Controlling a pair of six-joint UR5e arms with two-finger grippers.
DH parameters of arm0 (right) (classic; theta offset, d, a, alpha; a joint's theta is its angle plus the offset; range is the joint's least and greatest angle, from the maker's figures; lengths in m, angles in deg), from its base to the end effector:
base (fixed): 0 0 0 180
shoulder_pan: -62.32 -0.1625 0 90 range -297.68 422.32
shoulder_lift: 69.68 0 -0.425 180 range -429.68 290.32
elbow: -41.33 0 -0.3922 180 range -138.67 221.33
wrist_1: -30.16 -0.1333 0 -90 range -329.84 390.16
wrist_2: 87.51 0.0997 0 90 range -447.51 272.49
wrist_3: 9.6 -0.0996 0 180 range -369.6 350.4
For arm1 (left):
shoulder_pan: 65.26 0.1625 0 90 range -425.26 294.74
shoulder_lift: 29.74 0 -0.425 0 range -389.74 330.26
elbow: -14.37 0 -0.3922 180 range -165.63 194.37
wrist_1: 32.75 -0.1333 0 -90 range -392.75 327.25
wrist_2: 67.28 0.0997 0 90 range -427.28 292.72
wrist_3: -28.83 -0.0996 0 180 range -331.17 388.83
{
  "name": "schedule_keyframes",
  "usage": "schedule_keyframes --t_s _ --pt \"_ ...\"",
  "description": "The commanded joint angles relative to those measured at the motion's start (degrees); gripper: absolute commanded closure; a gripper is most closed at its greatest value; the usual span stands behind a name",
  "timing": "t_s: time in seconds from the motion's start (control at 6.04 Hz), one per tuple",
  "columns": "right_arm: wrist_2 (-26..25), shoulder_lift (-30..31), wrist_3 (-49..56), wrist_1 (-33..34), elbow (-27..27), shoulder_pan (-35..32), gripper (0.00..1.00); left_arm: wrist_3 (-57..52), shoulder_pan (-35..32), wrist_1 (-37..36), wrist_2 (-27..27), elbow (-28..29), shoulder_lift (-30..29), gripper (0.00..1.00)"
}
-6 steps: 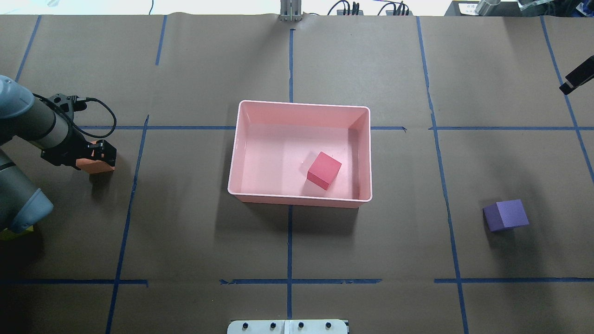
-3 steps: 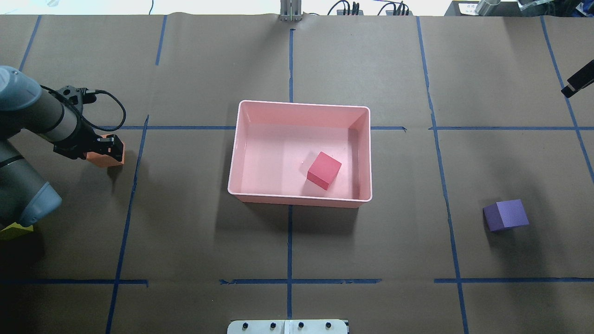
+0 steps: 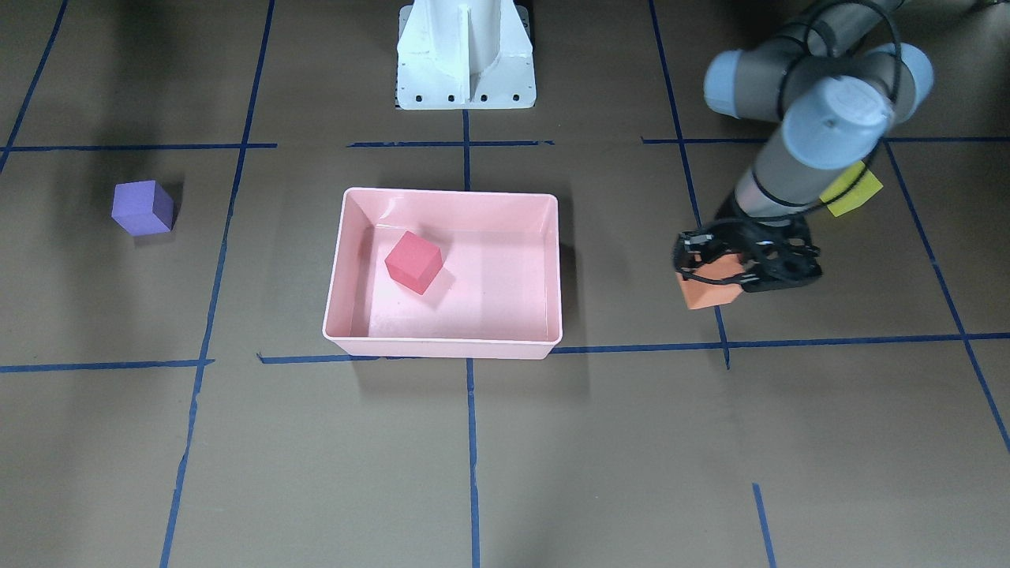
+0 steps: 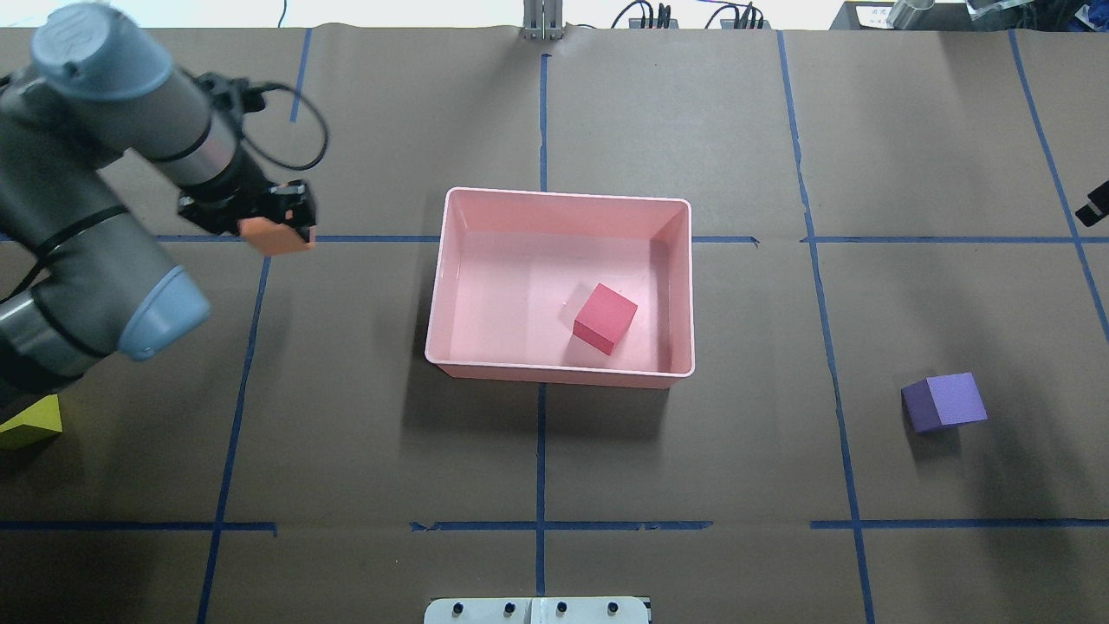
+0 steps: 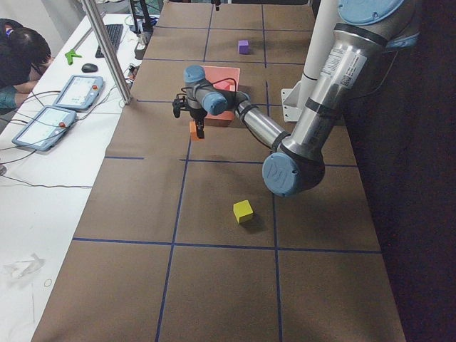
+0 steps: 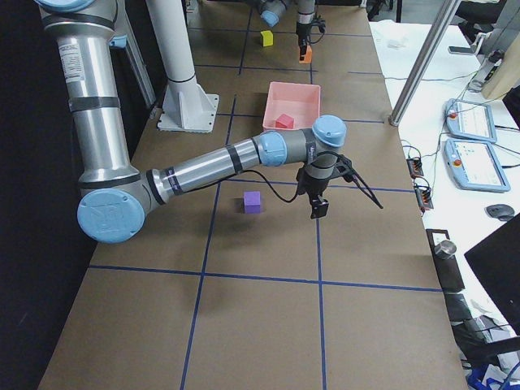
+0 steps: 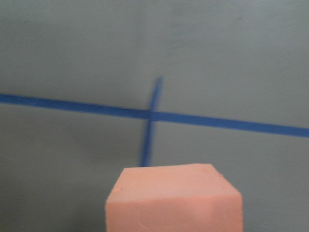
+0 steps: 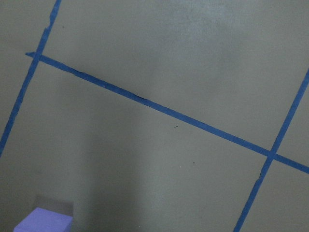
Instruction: Place blocks into pink bin with both arms
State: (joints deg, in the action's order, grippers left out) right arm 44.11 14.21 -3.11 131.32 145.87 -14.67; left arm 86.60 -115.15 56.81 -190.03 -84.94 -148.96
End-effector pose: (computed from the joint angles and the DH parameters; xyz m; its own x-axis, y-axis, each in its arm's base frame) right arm -0.0523 -0.5245 0.5038 0.6741 -0.3818 0.6323 0.3002 0.9238 0.2379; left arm 0.3544 -0.5440 0.2935 0.6573 -0.0841 -0.7489 0.0918 0.9953 -0.0312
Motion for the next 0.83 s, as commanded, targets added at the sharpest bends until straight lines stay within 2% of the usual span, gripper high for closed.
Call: schedule_keyframes --t_s 0.0,0.17,0.33,0.5,0.66 --pt "1.2 2.0 -0.3 -0.6 1.5 0.0 0.0 1.6 5.5 -2.6 1.9 1.2 -10.7 0.72" --pt "1.5 2.1 -0.9 -0.6 1.7 0.1 0.0 5.6 9.8 -2.5 5.6 6.1 -17.4 0.72" --pt "3.0 2.1 -2.0 -0.7 1.8 0.1 0.0 5.8 12.2 -2.5 6.0 12.2 -23.1 0.72" --pt "3.2 2.6 -3.7 -0.7 2.5 0.4 0.0 5.8 15.0 -2.4 8.5 12.9 -23.8 0.39" --pt "3.1 4.4 -8.3 -0.8 5.6 1.9 0.0 5.9 16.8 -2.6 12.1 12.6 -23.8 0.0"
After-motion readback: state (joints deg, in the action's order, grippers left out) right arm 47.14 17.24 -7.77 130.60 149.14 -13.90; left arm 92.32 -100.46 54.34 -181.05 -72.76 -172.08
